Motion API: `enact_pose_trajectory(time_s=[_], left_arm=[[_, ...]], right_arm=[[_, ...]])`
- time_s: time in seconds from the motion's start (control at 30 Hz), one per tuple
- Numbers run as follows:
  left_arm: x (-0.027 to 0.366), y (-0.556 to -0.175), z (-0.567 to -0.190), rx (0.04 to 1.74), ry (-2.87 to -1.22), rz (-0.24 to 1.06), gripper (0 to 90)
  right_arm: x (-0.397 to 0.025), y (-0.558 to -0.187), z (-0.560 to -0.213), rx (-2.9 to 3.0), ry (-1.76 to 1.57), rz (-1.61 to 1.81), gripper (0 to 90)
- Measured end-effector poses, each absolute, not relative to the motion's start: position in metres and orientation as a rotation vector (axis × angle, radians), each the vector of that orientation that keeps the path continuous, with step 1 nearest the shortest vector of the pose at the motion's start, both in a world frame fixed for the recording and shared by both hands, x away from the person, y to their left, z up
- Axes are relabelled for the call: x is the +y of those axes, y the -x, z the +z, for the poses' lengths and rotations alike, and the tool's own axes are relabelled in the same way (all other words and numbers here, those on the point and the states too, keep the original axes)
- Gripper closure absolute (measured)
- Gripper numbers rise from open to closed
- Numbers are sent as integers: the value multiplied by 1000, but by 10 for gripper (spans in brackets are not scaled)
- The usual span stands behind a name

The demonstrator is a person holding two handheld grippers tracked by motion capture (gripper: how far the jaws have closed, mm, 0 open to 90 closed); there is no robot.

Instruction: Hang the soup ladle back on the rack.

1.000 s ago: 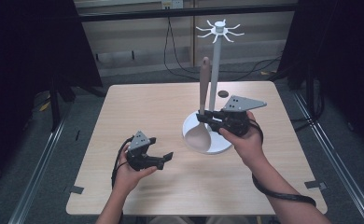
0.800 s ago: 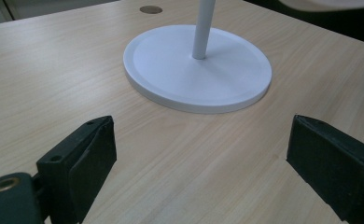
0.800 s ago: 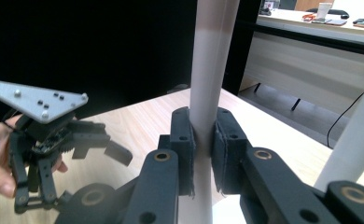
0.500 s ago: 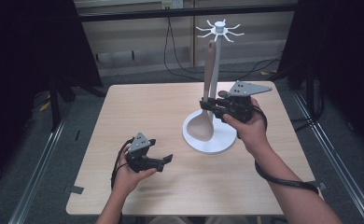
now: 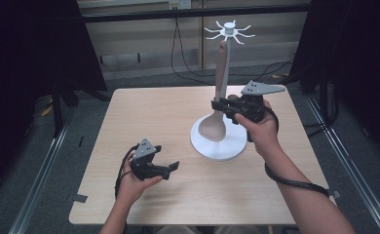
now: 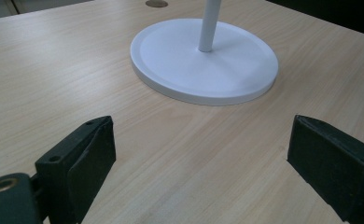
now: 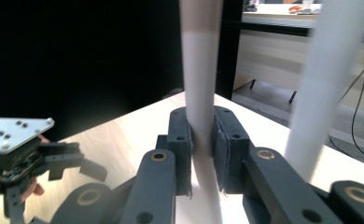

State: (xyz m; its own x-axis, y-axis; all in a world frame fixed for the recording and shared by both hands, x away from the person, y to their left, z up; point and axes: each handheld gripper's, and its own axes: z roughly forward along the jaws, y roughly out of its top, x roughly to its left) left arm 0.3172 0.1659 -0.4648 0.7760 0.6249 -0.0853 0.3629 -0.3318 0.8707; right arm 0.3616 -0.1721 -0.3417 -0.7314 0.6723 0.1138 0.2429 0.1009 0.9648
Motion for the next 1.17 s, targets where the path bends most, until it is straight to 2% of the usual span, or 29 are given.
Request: enact_pose_trajectory(time_s=[0.17, 0.2, 0.37, 0.4, 0.43, 0.53, 0.67, 0.73, 0.77, 0.8, 1.17], left_arm=[[167, -317, -465, 743, -1964, 328, 77], [169, -316, -465, 744, -1967, 332, 77], [173, -315, -466, 748, -1972, 337, 77], [174, -315, -465, 752, -1967, 335, 76], [174, -315, -465, 752, -1967, 335, 77], [175, -315, -465, 748, -1968, 344, 75], [174, -316, -467, 750, -1971, 334, 74], [174, -316, -466, 750, -1971, 333, 73], [174, -316, -466, 753, -1970, 331, 73], [174, -316, -466, 752, -1969, 335, 73], [173, -318, -466, 758, -1963, 324, 71]], right_arm=[[-176, -363, -344, 2002, -920, 1681, 757], [-177, -363, -343, 1982, -930, 1678, 694], [-174, -362, -342, 1992, -922, 1651, 612], [-171, -361, -342, 2006, -915, 1621, 541], [-171, -361, -342, 2006, -915, 1621, 541], [-171, -359, -343, 2012, -928, 1591, 360], [-174, -358, -346, 2046, -945, 1551, 185], [-176, -356, -348, 2055, -958, 1543, 120], [-176, -356, -348, 2055, -958, 1543, 120], [-179, -353, -350, 2076, -977, 1516, 69], [-191, -337, -358, 2074, -976, 1505, 33]])
